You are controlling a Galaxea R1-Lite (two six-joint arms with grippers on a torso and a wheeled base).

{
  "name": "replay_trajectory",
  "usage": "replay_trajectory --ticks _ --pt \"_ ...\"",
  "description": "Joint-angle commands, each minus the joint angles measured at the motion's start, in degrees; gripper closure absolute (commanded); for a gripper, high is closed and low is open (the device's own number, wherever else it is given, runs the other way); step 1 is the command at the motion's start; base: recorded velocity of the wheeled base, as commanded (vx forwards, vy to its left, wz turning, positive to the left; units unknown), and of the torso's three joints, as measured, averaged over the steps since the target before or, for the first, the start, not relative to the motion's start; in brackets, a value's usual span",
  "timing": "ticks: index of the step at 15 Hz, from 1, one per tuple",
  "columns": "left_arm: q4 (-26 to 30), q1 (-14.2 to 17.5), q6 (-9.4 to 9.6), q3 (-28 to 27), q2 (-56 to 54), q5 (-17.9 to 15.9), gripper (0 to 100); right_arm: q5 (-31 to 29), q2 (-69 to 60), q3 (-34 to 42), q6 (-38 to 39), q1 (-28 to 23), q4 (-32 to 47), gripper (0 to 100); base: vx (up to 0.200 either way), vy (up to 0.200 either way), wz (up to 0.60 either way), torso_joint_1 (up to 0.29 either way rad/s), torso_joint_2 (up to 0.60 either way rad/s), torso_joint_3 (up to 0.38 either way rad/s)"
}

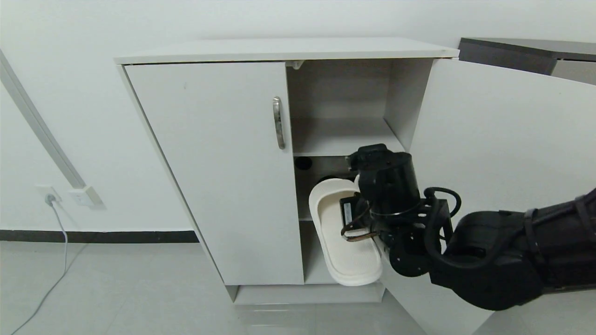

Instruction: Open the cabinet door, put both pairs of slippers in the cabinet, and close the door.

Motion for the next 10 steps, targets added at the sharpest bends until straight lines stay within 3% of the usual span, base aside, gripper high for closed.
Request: replay_trajectory --ticks 1,5,10 --pt "0.0 0.0 0.08 0.0 0.1 0.0 100 -2.1 -0.3 -11.0 0.8 1.9 7.8 100 0.0 0.0 0.0 0.0 0.0 0.0" --pt "0.0 0.0 0.08 0.0 0.1 0.0 100 -4.4 -0.3 -17.4 0.4 1.7 11.4 100 0.0 0.0 0.0 0.0 0.0 0.0" --pt "0.0 0.0 0.08 0.0 0.1 -0.1 100 -4.5 0.0 -16.8 0.7 1.6 11.4 100 0.0 0.0 0.0 0.0 0.0 0.0"
